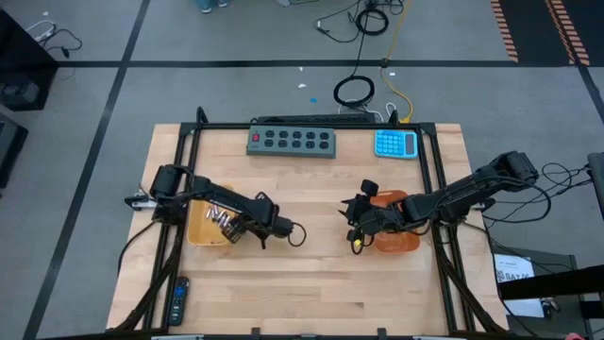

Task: Sort batteries
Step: Put the silver battery into the yellow bin

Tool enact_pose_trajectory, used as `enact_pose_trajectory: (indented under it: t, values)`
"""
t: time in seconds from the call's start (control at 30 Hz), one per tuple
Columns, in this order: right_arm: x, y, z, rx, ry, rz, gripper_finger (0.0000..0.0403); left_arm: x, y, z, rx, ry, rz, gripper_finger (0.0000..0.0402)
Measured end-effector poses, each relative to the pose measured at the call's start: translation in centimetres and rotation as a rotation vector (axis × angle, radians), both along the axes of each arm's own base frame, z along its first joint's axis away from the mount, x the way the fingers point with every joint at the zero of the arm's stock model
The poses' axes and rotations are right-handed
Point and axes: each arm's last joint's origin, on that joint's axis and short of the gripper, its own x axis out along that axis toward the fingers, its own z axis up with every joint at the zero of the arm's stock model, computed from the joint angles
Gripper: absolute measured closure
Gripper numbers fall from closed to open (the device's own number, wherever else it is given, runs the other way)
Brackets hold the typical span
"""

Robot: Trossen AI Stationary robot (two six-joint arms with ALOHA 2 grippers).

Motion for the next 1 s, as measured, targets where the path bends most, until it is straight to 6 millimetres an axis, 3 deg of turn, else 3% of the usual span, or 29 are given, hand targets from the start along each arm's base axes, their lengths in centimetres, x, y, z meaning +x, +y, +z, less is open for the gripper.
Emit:
enact_pose_trajectory:
  t: [0.3, 0.53, 0.63, 0.77, 1.0]
  values:
    - [0.0, 0.0, 0.0, -0.005, 0.002, 0.004, 0.0282, -0.6, 0.2, -1.3, -0.063, 0.051, -0.220, 0.0217]
    - [0.0, 0.0, 0.0, -0.005, 0.003, 0.005, 0.0282, 0.0, 0.2, -1.6, -0.058, -0.013, -0.254, 0.0221]
    - [0.0, 0.0, 0.0, -0.004, 0.003, 0.006, 0.0282, 0.1, 0.1, -1.6, -0.073, -0.013, -0.282, 0.0254]
    - [0.0, 0.0, 0.0, -0.003, 0.003, 0.006, 0.0282, 0.1, -0.2, -1.6, -0.075, -0.013, -0.309, 0.0355]
    - [0.0, 0.0, 0.0, -0.001, -0.001, 0.005, 0.0282, 0.1, -1.1, -0.9, -0.033, 0.023, -0.345, 0.0363]
